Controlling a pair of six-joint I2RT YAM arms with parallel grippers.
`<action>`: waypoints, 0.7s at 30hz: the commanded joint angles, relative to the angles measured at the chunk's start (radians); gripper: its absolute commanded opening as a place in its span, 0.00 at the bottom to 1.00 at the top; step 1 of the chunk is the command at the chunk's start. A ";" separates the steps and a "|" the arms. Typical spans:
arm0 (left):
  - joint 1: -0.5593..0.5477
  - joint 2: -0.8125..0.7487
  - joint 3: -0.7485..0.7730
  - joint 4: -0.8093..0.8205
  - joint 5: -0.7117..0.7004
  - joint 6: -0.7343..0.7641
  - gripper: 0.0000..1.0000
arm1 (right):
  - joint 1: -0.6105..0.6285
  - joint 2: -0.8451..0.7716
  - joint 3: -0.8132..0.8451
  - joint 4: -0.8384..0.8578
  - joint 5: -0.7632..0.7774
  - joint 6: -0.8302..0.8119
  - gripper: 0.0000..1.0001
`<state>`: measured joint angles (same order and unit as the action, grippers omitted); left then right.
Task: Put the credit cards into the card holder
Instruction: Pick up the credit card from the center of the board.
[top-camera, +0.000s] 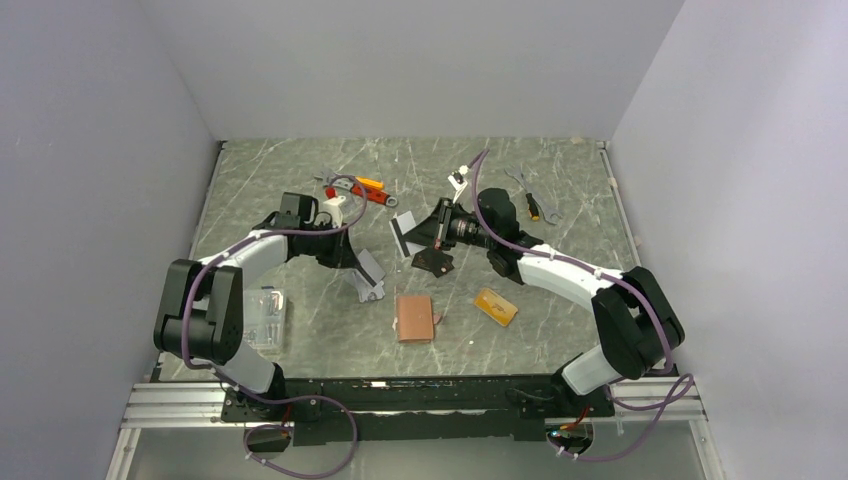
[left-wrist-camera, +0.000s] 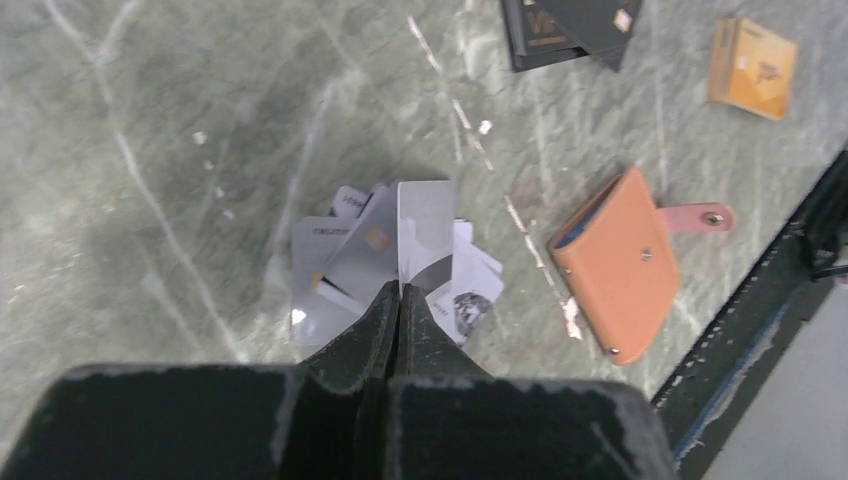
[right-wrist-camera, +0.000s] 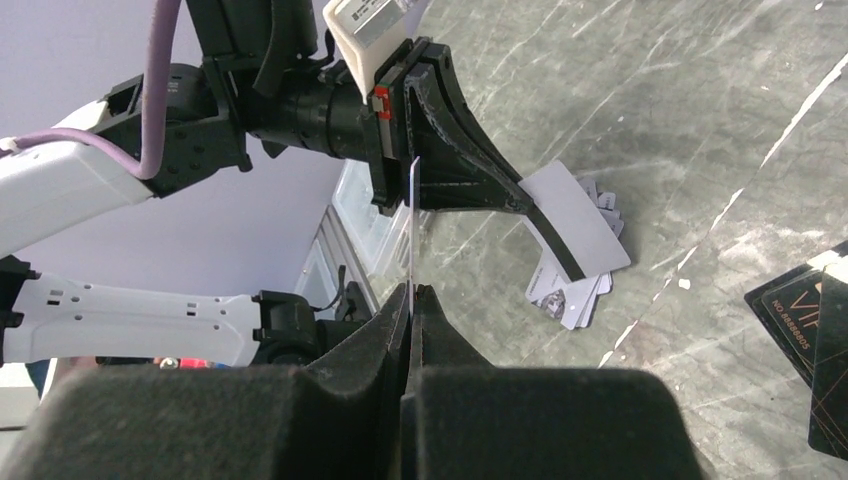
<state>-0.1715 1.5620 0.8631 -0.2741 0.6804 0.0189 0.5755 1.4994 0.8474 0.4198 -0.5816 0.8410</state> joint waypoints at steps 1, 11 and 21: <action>-0.014 -0.003 0.036 -0.057 -0.131 0.078 0.00 | -0.003 -0.026 -0.011 0.069 -0.011 0.007 0.00; -0.020 0.006 0.040 -0.089 -0.191 0.098 0.46 | 0.000 -0.021 -0.005 0.076 -0.014 0.011 0.00; 0.096 -0.127 0.063 -0.097 0.060 0.039 0.74 | 0.015 -0.015 0.026 0.056 -0.038 -0.005 0.00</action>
<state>-0.1623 1.5513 0.8848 -0.3874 0.5301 0.0933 0.5774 1.4994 0.8387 0.4244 -0.5877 0.8459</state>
